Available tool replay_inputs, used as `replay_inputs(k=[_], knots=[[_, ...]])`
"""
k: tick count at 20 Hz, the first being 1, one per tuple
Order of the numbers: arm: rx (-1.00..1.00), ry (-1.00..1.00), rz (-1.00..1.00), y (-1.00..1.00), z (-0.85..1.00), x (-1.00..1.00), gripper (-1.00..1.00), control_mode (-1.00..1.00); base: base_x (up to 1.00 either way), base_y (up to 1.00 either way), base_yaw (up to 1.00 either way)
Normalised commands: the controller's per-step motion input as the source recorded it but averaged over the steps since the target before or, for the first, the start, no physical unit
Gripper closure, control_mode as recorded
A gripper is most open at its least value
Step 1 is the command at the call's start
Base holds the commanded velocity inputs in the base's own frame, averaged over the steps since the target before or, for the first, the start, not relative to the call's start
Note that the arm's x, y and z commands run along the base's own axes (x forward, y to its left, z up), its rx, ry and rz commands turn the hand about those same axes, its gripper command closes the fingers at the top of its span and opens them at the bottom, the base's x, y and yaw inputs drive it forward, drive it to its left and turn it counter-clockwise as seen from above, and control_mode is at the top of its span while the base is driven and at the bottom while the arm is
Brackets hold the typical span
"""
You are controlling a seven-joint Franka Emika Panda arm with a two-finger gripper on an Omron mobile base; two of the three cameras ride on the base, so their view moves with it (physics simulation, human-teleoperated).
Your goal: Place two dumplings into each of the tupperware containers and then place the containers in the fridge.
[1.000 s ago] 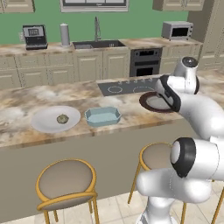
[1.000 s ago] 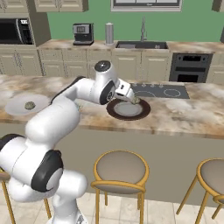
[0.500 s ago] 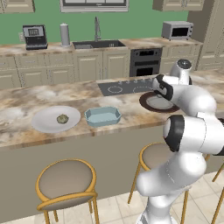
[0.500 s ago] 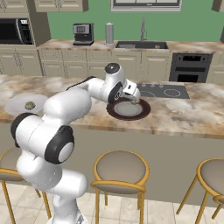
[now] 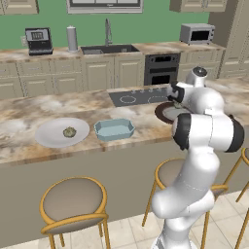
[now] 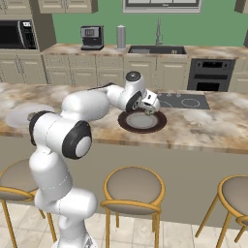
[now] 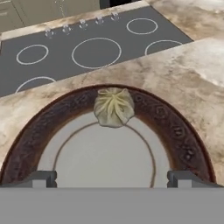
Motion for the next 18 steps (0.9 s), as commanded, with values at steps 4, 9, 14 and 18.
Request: replay_inputs(k=[4, 9, 14, 18], knots=[[0.0, 0.04, 0.0, 0.0, -0.36, 0.38, -1.0, -1.0, 0.0, 0.0, 0.0], [0.01, 0.03, 0.0, -0.08, -0.24, 0.35, -1.0, -1.0, 0.0, 0.0, 0.0], [0.03, 0.06, 0.0, -0.2, -0.02, 0.28, -1.0, -1.0, 0.0, 0.0, 0.0], [0.02, 0.04, 0.0, -0.17, -0.21, 0.28, -1.0, -1.0, 0.0, 0.0, 0.0]])
